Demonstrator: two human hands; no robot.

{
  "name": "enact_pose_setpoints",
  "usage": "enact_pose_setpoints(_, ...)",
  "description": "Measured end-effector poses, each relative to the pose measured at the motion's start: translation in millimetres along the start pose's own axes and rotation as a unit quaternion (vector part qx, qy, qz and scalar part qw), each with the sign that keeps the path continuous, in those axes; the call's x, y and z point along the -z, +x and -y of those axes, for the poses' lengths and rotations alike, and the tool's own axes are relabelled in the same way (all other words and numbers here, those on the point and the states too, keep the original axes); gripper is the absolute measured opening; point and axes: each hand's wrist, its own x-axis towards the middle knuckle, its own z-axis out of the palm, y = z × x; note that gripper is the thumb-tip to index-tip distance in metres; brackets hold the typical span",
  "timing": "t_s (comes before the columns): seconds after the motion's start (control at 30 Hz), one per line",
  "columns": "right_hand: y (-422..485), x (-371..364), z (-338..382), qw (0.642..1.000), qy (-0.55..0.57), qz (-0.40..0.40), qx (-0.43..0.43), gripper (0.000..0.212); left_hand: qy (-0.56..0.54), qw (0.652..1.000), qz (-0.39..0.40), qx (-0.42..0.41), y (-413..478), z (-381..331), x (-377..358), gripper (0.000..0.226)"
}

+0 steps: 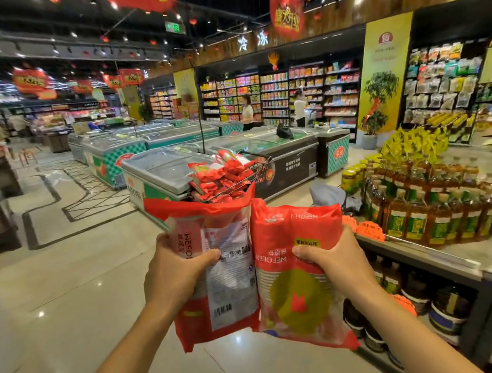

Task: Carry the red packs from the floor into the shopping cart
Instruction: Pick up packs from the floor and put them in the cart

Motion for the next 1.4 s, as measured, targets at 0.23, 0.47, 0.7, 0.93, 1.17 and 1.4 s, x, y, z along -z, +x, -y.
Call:
enact_pose_setpoints(0.23, 135.7, -23.1, -7.7, 1.000, 0.013, 0.014, 0.022, 0.094, 0.016, 0.999, -0.036, 0.012, 96.8, -20.0, -61.6, 0.096)
enact_pose_setpoints(0.47, 248.9, -45.9, -18.5, 0.998, -0.001, 0.038, 0.044, 0.102, 0.023, 0.998, -0.055, 0.016, 173.8, -26.4, -110.4, 0.089)
enact_pose_setpoints(0.7, 331.8, -90.0, -24.8, 0.998, -0.008, 0.057, 0.039, 0.095, 0.027, 0.997, -0.062, 0.030, 258.6, -7.3, -141.6, 0.093)
enact_pose_setpoints(0.93, 422.9, -149.9, -10.7, 0.998, -0.016, 0.055, 0.039, 0.083, 0.037, 0.997, -0.062, 0.019, 376.0, 18.5, -169.6, 0.078)
enact_pose_setpoints(1.17, 543.3, -222.4, -0.5, 0.997, -0.044, 0.049, 0.043, 0.105, 0.009, 0.998, -0.058, 0.022, 502.3, 33.5, -192.3, 0.093)
enact_pose_setpoints(1.4, 626.3, -265.0, 3.9, 0.997, -0.046, 0.056, 0.032, 0.106, 0.006, 0.999, -0.044, 0.026, 594.7, 40.3, -220.8, 0.106)
